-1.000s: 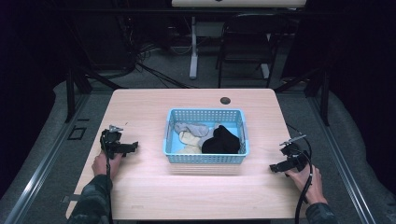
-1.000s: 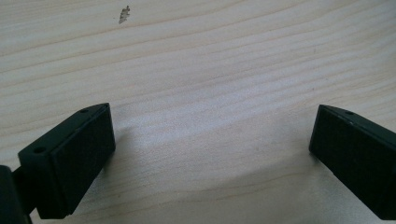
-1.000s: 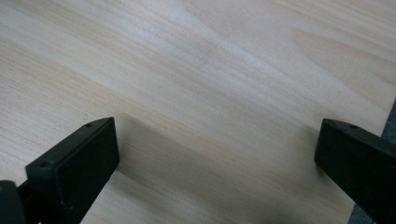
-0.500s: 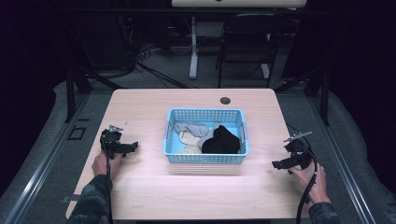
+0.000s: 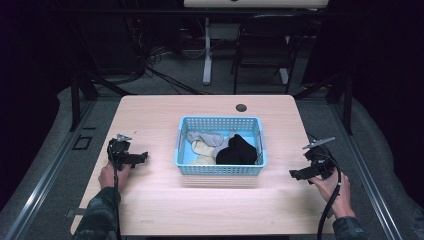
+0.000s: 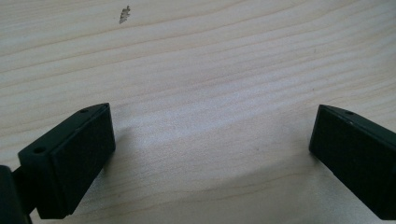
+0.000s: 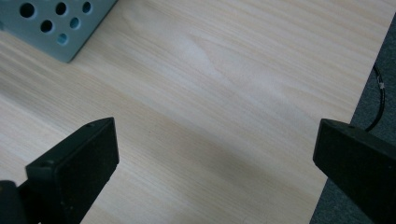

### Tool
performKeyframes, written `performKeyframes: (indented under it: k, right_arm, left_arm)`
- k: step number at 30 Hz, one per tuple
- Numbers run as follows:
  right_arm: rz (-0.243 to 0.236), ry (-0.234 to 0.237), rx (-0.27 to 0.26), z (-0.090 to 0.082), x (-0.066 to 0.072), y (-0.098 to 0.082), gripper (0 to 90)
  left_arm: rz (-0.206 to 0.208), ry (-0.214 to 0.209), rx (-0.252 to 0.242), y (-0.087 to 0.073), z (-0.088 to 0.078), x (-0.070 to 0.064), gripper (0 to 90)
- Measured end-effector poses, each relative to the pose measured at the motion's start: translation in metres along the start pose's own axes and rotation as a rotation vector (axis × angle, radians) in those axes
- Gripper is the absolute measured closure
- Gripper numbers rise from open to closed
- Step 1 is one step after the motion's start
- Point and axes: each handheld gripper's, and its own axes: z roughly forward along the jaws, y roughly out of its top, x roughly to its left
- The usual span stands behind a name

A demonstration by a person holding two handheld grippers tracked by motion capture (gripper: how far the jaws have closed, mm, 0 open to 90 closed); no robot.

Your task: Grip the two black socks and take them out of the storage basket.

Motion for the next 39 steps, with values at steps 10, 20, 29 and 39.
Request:
performKeyframes:
  k: [10, 20, 29, 39]
  right_arm:
    - [-0.023, 0.009, -0.022, -0.015, 0.007, 0.016, 0.0]
    - [-0.048, 0.026, -0.033, -0.027, 0.014, 0.041, 0.0]
    - [-0.090, 0.048, -0.047, -0.040, 0.028, 0.073, 0.0]
    - [-0.143, 0.079, -0.050, -0.039, 0.049, 0.108, 0.0]
  left_arm:
    - [0.000, 0.000, 0.000, 0.000, 0.000, 0.000, 0.2]
    - [0.000, 0.000, 0.000, 0.000, 0.000, 0.000, 0.2]
    - [0.000, 0.000, 0.000, 0.000, 0.000, 0.000, 0.2]
    - [0.000, 0.000, 0.000, 0.000, 0.000, 0.000, 0.2]
